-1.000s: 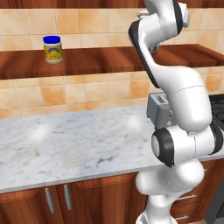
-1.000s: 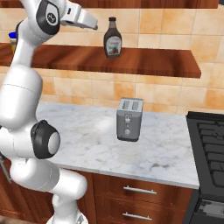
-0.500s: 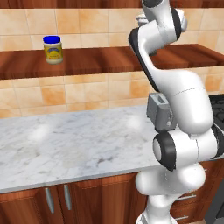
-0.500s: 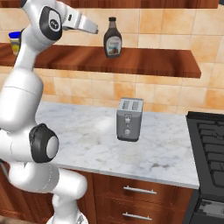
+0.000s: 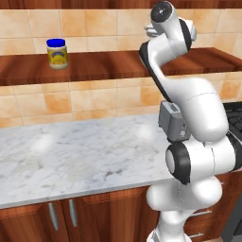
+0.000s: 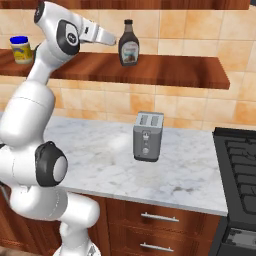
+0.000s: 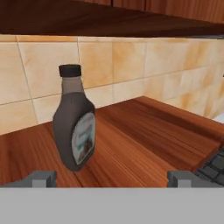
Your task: Move the mayonnaise and syrup bottle from the cabinet to the dining counter.
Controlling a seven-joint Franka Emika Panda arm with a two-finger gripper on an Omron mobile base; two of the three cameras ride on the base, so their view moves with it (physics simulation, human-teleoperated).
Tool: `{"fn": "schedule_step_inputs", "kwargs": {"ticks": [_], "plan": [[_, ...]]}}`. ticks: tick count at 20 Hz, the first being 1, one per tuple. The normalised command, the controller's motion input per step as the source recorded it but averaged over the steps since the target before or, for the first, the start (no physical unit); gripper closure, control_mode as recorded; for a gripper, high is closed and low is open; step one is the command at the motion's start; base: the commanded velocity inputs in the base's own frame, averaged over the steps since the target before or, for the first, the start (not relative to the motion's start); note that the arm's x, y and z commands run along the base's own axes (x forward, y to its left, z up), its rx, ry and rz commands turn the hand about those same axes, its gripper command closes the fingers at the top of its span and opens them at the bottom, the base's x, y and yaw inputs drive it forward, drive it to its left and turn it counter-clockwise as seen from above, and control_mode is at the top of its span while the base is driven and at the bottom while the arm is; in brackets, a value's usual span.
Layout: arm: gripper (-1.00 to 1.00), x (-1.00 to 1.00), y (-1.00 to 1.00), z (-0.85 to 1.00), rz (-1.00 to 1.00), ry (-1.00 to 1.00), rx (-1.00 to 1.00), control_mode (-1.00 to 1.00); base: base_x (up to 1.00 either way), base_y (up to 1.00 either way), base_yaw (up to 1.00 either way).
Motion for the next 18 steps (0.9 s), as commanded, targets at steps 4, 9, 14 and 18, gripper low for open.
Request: {"fn": "schedule_step_inputs", "kwargs": {"ticks": [4, 9, 14, 18], "plan": [[-1.00, 0.64, 0.00, 0.00, 0.00, 0.00, -0.05, -1.00, 0.00, 0.00, 0.00], [-1.00, 0.55, 0.00, 0.00, 0.00, 0.01, -0.04, -1.00, 0.00, 0.00, 0.00], [-1.00, 0.53, -0.01, 0.00, 0.00, 0.06, -0.01, -1.00, 0.00, 0.00, 0.00], [-1.00, 0.53, -0.05, 0.00, 0.00, 0.04, 0.00, -1.00, 0.00, 0.00, 0.00]]}}
